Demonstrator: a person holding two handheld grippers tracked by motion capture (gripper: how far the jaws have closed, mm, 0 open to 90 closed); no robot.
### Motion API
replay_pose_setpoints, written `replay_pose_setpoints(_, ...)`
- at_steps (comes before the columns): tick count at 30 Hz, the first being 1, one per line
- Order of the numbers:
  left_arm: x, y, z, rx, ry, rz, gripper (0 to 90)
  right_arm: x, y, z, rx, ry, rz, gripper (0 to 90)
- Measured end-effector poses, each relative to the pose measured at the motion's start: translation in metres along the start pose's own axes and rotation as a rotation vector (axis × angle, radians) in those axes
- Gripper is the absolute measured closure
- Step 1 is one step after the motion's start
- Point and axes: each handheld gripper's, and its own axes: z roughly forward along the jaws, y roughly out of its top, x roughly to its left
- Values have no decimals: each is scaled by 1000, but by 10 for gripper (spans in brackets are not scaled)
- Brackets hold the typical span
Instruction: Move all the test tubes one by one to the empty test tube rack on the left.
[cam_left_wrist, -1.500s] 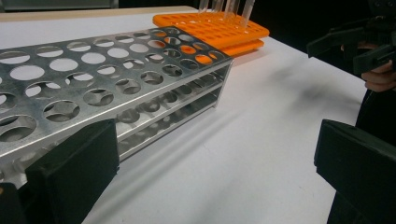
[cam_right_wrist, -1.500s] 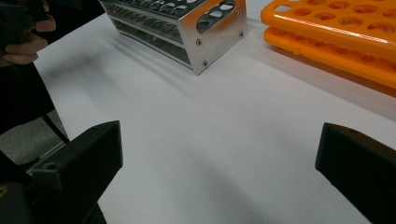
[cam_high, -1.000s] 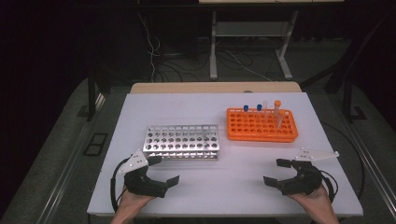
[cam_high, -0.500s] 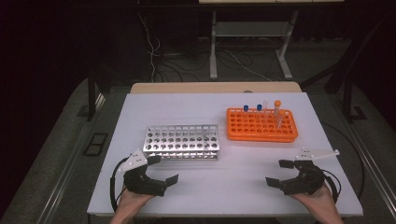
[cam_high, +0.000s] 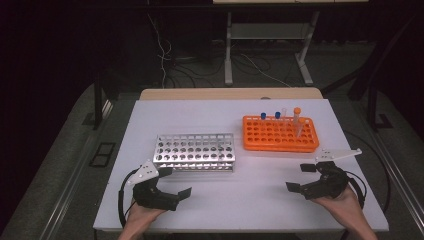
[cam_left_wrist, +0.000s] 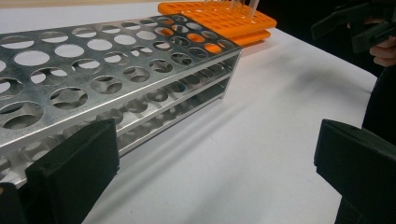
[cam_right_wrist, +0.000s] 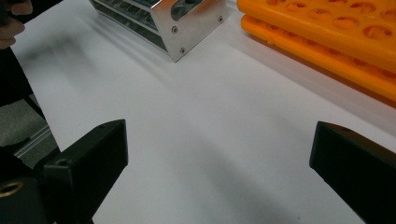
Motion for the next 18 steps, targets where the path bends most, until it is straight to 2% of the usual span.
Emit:
replay_pose_setpoints(7, 0, 0, 0, 1, 1, 0, 0, -7, 14, -2, 17, -19, -20, 40)
replay_pose_setpoints(18, 0, -1, 0, -2, 5, -2, 0, -20, 30, -9, 24, -48, -25, 40)
